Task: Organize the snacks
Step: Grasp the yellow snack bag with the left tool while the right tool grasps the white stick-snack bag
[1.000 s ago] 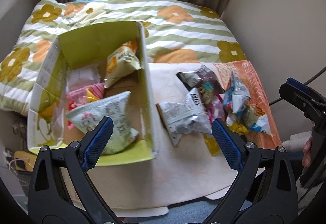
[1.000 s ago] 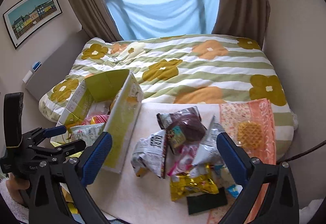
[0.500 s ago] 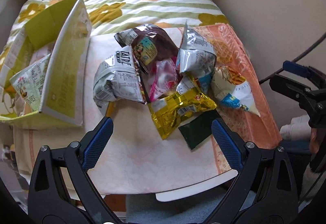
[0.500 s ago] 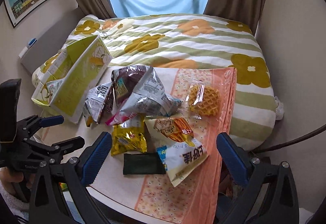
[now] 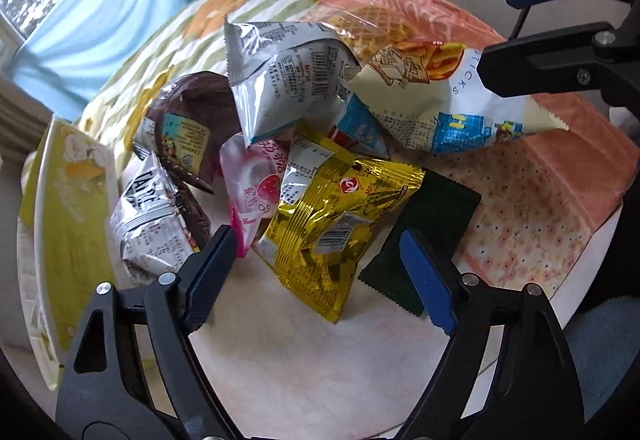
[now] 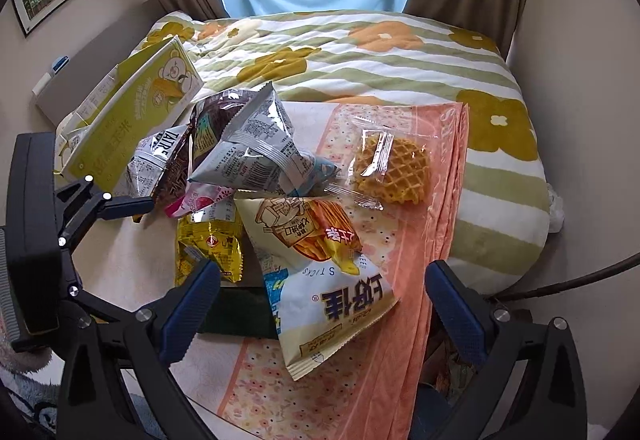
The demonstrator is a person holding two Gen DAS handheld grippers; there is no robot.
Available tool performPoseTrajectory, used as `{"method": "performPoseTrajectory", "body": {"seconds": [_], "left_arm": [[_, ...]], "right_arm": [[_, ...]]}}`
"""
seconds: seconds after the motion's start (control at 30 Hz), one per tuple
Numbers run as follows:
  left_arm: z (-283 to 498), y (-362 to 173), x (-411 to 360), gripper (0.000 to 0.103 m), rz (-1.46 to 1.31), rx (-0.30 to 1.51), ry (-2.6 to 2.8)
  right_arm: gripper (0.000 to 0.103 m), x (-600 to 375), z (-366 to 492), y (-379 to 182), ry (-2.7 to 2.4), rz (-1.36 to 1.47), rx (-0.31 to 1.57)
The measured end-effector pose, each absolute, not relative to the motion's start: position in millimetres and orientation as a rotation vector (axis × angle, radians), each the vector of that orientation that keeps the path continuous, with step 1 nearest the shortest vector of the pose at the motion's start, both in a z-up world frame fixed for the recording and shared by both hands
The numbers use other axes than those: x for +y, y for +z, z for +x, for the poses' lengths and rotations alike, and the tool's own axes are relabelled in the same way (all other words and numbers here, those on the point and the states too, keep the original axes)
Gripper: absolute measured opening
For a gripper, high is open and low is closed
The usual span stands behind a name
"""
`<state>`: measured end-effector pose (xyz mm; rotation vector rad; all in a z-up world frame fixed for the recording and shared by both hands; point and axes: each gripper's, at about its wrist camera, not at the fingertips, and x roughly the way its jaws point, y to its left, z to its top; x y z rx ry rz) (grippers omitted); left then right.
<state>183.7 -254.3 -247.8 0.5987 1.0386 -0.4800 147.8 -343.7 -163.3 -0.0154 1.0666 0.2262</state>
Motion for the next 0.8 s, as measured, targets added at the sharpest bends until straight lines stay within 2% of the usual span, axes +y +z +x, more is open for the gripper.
{"method": "performPoseTrajectory", "body": {"seconds": [0.17, 0.37, 0.6, 0.8], "left_arm": [[200.0, -263.1, -258.8, 0.066, 0.619, 1.070, -0.496], [204.7, -267.8, -269.4, 0.063, 0.656, 1.071, -0.544], [201.3, -274.0, -269.9, 0.047, 0.678, 1.081, -0.542], [193.3, -276.6, -276.9, 0.044, 0.738, 1.040, -0.533]], "right_arm": [[0.102, -339.7, 157.4, -174.5, 0.244, -0.051, 1.098], [0.102, -332.1, 171.0, -190.6, 0.289, -0.090, 1.156], [0.102, -331.6, 181.2, -202.9, 0.314, -0.099, 1.201], [0.102, -333.2, 183.9, -210.0, 0.316, -0.096, 1.219]]}}
